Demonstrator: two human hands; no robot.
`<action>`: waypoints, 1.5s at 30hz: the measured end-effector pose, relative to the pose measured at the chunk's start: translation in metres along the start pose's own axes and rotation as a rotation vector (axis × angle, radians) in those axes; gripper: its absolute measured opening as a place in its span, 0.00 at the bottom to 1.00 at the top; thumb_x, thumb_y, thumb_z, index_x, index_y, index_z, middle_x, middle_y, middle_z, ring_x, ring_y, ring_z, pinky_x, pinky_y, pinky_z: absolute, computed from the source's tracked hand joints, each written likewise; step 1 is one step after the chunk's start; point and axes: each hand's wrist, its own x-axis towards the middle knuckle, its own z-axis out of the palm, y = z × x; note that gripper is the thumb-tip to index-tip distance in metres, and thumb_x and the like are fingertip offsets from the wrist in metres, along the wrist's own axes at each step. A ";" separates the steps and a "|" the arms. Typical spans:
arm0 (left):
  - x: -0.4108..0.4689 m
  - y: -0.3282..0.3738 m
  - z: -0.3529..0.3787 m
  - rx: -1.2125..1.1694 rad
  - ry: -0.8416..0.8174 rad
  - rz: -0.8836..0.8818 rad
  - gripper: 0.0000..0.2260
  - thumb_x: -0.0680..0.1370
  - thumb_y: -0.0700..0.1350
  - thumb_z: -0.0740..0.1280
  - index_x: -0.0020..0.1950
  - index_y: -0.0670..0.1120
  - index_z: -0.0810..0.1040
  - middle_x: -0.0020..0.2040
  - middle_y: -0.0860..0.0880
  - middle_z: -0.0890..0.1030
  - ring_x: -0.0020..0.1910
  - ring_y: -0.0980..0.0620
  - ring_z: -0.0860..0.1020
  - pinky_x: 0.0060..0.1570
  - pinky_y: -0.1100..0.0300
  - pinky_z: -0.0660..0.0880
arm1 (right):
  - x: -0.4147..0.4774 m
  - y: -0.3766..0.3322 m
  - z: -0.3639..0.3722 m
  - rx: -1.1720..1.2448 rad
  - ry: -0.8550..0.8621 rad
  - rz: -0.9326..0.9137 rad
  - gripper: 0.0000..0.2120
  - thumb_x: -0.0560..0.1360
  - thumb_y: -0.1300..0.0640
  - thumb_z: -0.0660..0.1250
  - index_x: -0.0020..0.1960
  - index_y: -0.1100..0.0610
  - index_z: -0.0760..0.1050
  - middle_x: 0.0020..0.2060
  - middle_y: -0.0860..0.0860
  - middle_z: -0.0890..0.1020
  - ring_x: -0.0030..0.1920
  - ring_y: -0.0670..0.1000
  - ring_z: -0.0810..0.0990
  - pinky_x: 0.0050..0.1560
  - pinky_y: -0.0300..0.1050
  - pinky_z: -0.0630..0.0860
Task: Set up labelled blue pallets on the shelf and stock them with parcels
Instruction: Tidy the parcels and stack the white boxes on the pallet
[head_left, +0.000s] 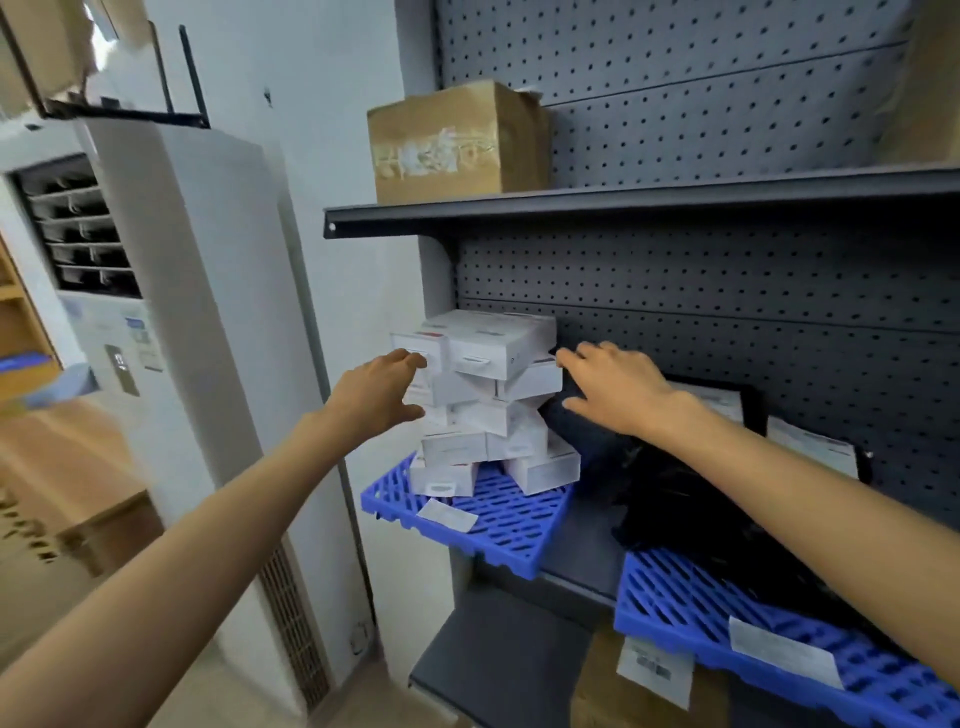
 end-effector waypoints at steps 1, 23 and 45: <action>0.007 -0.013 0.000 -0.002 0.001 0.014 0.30 0.75 0.53 0.71 0.74 0.50 0.65 0.72 0.49 0.69 0.65 0.44 0.74 0.57 0.47 0.75 | 0.011 -0.009 -0.001 -0.005 -0.005 0.008 0.23 0.78 0.45 0.63 0.69 0.55 0.64 0.61 0.55 0.74 0.61 0.58 0.73 0.48 0.51 0.74; 0.112 -0.088 0.047 -0.256 0.031 0.327 0.35 0.74 0.47 0.73 0.76 0.44 0.61 0.72 0.45 0.66 0.61 0.38 0.75 0.59 0.49 0.73 | 0.106 -0.074 0.012 0.059 -0.093 0.170 0.31 0.76 0.54 0.67 0.74 0.52 0.57 0.67 0.56 0.66 0.55 0.62 0.78 0.49 0.54 0.77; 0.093 -0.022 0.078 -0.224 0.287 0.159 0.32 0.77 0.59 0.67 0.75 0.46 0.61 0.72 0.44 0.61 0.52 0.37 0.77 0.49 0.49 0.76 | 0.109 -0.002 0.063 0.889 -0.142 0.279 0.31 0.76 0.54 0.70 0.70 0.35 0.59 0.66 0.45 0.72 0.64 0.52 0.73 0.67 0.51 0.70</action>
